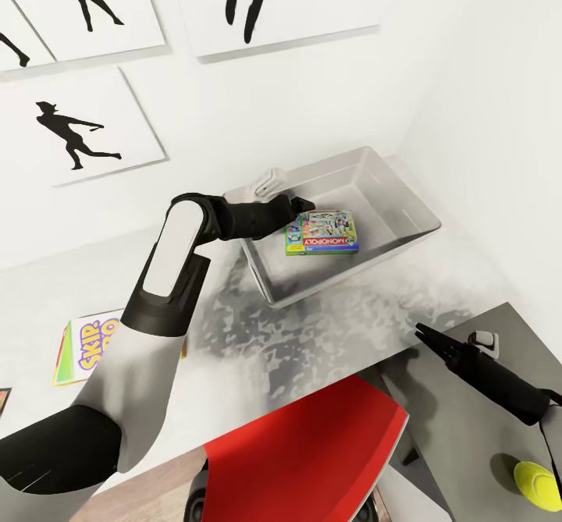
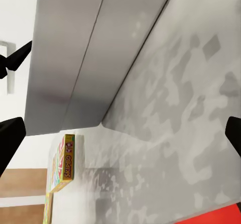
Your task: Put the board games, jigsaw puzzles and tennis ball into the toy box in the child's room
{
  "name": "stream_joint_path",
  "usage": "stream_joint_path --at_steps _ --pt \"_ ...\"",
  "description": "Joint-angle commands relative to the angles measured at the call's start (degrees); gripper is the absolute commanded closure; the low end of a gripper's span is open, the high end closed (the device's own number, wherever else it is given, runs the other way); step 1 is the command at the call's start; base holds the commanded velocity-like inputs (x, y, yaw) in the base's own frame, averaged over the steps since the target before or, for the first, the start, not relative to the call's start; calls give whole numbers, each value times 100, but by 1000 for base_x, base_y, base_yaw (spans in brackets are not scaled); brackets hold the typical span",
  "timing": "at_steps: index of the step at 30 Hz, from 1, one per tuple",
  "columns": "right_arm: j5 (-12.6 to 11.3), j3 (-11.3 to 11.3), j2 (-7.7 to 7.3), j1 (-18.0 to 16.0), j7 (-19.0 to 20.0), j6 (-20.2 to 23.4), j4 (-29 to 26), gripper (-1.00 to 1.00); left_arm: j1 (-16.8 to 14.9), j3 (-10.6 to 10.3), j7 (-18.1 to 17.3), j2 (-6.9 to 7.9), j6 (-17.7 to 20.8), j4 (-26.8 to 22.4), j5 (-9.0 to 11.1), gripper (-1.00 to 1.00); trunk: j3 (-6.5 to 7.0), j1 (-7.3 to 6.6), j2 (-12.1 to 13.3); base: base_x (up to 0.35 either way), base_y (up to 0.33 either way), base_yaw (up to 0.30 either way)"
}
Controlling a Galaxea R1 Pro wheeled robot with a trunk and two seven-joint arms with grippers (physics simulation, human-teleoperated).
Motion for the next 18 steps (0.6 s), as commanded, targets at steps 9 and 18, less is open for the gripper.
stream_joint_path --at_steps 9,18 --pt "-2 -6 5 -3 14 26 0 -100 -4 1 53 -2 7 -10 68 -100 -7 3 -9 0 0 0" --pt "-2 -6 -1 -3 14 26 0 -100 -4 195 49 -2 78 -186 355 -100 -7 3 -9 0 0 0"
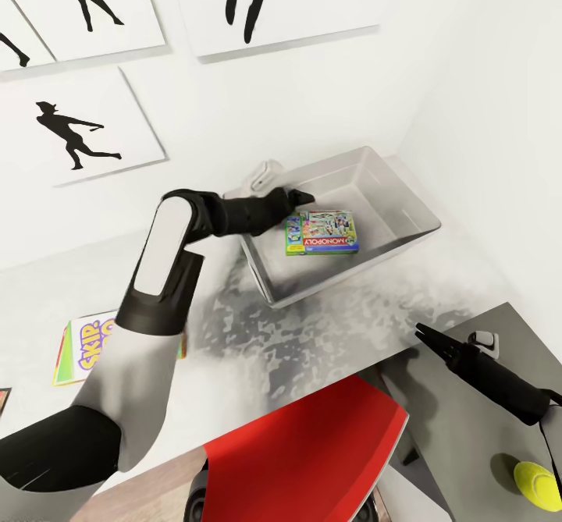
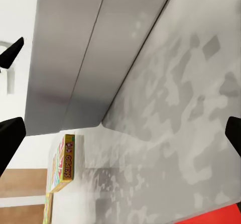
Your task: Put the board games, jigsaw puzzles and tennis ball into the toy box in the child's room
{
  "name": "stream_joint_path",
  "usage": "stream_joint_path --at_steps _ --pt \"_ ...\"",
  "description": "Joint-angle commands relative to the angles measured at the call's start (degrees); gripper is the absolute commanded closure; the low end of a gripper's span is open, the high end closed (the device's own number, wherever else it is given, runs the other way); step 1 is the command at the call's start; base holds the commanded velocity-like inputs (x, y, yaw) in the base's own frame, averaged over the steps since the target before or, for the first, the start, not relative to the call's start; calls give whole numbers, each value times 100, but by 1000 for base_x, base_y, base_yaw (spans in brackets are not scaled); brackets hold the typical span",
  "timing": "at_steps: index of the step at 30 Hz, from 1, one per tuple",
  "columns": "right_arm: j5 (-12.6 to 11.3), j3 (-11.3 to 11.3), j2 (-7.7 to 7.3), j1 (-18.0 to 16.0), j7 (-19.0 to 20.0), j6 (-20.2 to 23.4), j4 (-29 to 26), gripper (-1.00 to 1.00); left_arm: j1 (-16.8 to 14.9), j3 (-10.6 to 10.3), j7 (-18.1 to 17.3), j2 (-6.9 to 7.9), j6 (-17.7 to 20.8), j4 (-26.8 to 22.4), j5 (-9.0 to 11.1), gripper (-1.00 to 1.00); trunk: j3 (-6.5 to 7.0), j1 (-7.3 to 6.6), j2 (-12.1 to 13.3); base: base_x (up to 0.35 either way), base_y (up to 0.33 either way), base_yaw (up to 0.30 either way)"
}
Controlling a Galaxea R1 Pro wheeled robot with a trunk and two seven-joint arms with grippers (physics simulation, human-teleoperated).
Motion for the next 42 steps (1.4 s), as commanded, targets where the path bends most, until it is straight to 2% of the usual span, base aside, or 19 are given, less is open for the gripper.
stream_joint_path --at_steps 1,7,10,14,23,26,29,31,32,33,35,36,39,41,42 --pt "-2 -4 -1 -3 13 26 0 -100 -4 30 62 -2 35 -15 140 -100 -7 3 -9 0 0 0" --pt "-2 -5 -1 -3 13 26 0 -100 -7 110 66 -2 187 -61 708 -100 -7 3 -9 0 0 0" --pt "-2 -5 -1 -3 15 26 0 -100 -6 125 67 -2 244 -86 922 -100 -7 3 -9 0 0 0" --pt "-2 -5 -2 -3 14 26 0 -100 -10 141 68 -2 314 -120 1077 -100 -7 3 -9 0 0 0" --pt "-2 -5 -1 -3 14 26 0 -100 -13 160 35 -2 468 -167 1240 -100 -7 3 -9 0 0 0" --pt "-2 -5 -2 -5 13 26 0 -100 -11 168 26 -2 491 -174 1458 -100 -7 3 -9 0 0 0" --pt "-2 -5 -2 -4 13 26 0 -100 -11 173 21 -2 503 -176 1879 -100 -7 3 -9 0 0 0" --pt "-2 -5 -2 -7 13 26 0 -100 -10 181 19 95 507 -175 2255 -100 -7 3 -9 0 0 0" --pt "-2 -5 -2 -6 13 26 0 -100 -11 190 18 156 509 -174 2461 -100 -7 3 -9 0 0 0" --pt "-2 -5 -2 -5 13 26 0 -100 -9 209 17 293 509 -174 2889 -100 -7 3 -9 0 0 0" --pt "-2 -5 -2 -4 13 26 0 -100 -8 224 17 440 509 -173 3297 -100 -7 3 -9 0 0 0" --pt "-2 -5 -2 -4 13 26 0 -100 -8 224 17 440 509 -173 3297 -100 -7 3 -9 0 0 0" --pt "-2 -5 0 -3 13 26 0 -100 -8 241 16 678 509 -171 3810 -100 -7 3 -9 0 0 0" --pt "-2 -5 2 -3 13 26 0 -100 -7 249 13 829 508 -168 4061 -100 -7 3 -9 0 0 0" --pt "-2 -3 4 -3 13 26 0 -100 -6 256 11 957 507 -167 4241 -100 -7 3 -9 0 0 0"
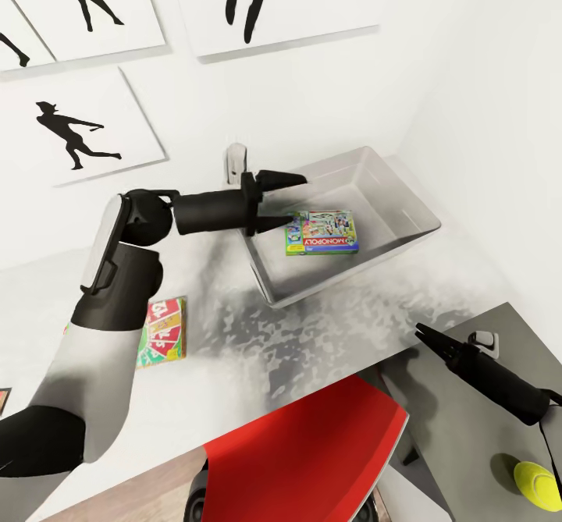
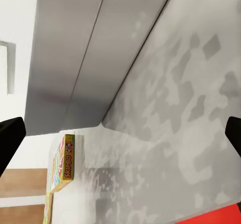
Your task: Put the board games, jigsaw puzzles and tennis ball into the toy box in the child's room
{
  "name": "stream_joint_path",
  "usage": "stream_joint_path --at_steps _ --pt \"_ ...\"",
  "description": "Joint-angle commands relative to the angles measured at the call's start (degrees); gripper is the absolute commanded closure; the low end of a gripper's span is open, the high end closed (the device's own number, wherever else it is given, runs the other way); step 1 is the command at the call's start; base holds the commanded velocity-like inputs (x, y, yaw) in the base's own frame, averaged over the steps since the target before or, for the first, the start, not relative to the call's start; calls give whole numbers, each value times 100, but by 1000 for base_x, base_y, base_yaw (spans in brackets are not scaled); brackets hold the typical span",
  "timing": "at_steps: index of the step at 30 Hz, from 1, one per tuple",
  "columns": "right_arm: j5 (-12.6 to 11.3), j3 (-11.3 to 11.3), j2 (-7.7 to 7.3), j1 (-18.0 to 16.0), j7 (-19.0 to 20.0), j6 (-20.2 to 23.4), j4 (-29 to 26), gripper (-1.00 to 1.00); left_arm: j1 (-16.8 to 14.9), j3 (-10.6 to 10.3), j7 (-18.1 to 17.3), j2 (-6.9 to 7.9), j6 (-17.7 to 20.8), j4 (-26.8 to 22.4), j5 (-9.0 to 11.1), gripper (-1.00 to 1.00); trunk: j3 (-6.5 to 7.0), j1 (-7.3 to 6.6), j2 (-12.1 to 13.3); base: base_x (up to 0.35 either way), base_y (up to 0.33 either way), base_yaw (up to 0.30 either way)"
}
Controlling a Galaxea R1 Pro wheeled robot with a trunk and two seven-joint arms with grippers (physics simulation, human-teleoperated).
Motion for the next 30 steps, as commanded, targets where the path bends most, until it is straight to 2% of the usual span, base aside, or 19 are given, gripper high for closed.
stream_joint_path --at_steps 1,5,10,19,30 --pt "-2 -3 0 -3 13 26 0 -100 -4 11 59 54 5 -1 128 -100 -7 3 -9 0 0 0" --pt "-2 -5 1 -3 18 26 0 -100 0 85 33 183 4 1 283 -100 -7 3 -9 0 0 0" --pt "-7 -6 2 -3 31 26 0 -100 13 246 -140 248 4 1 366 -100 -7 3 -9 0 0 0" --pt "-10 -6 10 -3 44 19 0 -100 25 315 -433 298 11 2 389 -100 26 3 -9 0 0 0" --pt "-11 -6 11 -3 48 17 -2 -100 46 320 -525 338 13 2 395 -100 120 3 -9 0 0 0"
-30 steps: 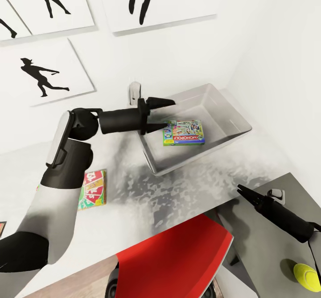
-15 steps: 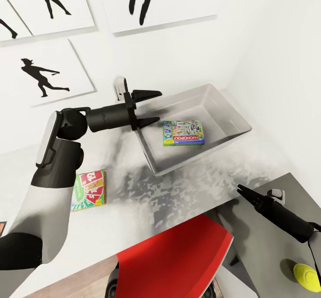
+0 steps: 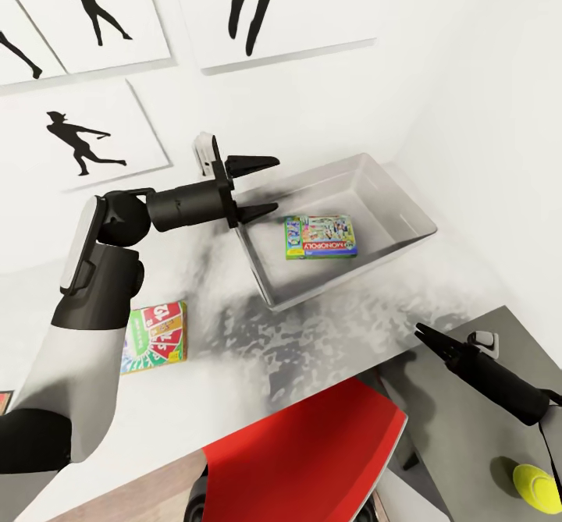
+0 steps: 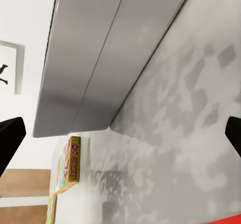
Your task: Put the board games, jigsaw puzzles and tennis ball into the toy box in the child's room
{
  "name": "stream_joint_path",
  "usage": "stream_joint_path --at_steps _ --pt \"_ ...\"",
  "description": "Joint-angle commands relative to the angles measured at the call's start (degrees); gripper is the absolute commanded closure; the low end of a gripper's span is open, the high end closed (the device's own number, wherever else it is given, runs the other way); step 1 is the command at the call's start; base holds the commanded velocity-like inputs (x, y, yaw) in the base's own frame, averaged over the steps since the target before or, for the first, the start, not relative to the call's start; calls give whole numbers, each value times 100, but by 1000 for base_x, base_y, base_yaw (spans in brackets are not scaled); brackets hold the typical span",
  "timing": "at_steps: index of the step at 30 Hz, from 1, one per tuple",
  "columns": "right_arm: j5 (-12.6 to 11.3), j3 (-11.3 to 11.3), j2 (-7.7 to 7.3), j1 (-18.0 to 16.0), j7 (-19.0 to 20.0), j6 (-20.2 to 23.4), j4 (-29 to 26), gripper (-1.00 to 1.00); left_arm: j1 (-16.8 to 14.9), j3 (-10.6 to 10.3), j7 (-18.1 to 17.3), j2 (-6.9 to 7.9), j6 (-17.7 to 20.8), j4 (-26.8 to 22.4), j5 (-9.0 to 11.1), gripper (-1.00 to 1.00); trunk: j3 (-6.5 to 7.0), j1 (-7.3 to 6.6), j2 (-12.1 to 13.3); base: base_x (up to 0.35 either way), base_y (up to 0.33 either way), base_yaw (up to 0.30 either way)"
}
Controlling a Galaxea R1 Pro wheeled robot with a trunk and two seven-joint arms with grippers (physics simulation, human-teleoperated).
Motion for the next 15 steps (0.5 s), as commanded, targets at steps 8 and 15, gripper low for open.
stream_joint_path --at_steps 8,15 --pt "-2 -4 0 -3 13 26 -1 -100 -1 -7 51 6 3 -2 59 -100 67 3 -8 0 0 0" --pt "5 -4 0 -3 13 26 1 -100 0 -9 50 5 5 -2 59 -100 132 3 -8 -42 0 0"
